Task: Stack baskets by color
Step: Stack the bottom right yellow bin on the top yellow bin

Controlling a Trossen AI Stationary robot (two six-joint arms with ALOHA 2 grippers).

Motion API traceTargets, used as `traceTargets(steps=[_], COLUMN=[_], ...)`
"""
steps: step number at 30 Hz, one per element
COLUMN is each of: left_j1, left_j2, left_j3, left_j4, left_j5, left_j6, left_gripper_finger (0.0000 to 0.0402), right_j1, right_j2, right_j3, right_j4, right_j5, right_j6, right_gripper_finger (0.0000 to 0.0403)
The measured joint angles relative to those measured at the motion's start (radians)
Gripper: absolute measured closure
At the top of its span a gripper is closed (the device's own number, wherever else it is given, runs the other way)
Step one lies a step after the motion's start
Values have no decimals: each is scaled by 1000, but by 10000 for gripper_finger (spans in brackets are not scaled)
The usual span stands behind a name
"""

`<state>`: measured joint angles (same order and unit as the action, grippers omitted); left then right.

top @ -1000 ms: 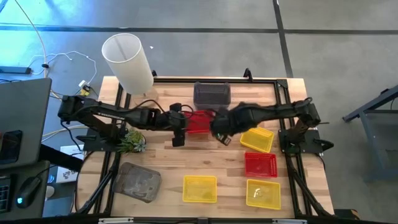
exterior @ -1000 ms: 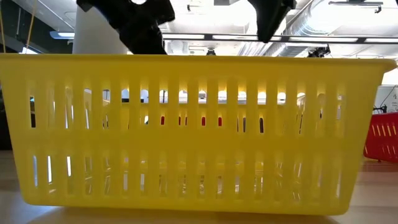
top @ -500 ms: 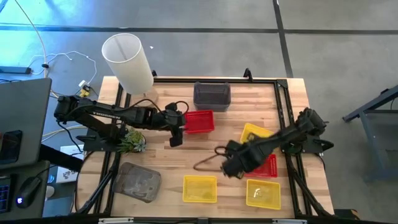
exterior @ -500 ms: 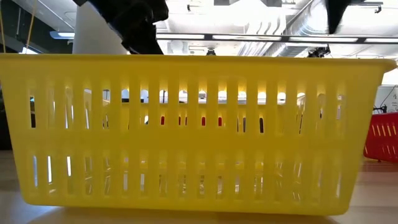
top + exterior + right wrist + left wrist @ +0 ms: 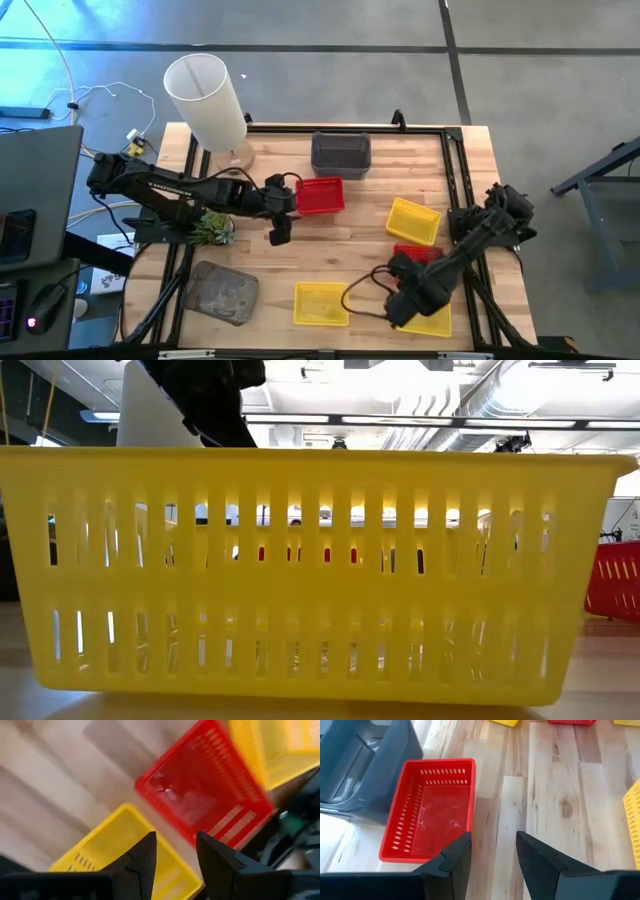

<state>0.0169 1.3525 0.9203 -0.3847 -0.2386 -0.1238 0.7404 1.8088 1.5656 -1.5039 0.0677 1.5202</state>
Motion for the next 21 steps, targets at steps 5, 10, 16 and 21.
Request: traceTargets(steps=[5,10,16,21], left_j1=[0,0,0,0], left_j2=[0,0,0,0], left_j3=[0,0,0,0], left_j4=[0,15,63,108], left_j5=[-1,-11,-11,-11], left_j6=[2,3,3,3], left_gripper_finger=[261,261,261,261], right_j1=[52,96,153,198], right_j2=[0,0,2,5], right_j3=[-19,-19,-19,-19], right_j4=[130,275,387,407], right_j5=[-25,-24,10,17], right_j6=[80,76,67,44], right_gripper_finger=[279,279,279,279])
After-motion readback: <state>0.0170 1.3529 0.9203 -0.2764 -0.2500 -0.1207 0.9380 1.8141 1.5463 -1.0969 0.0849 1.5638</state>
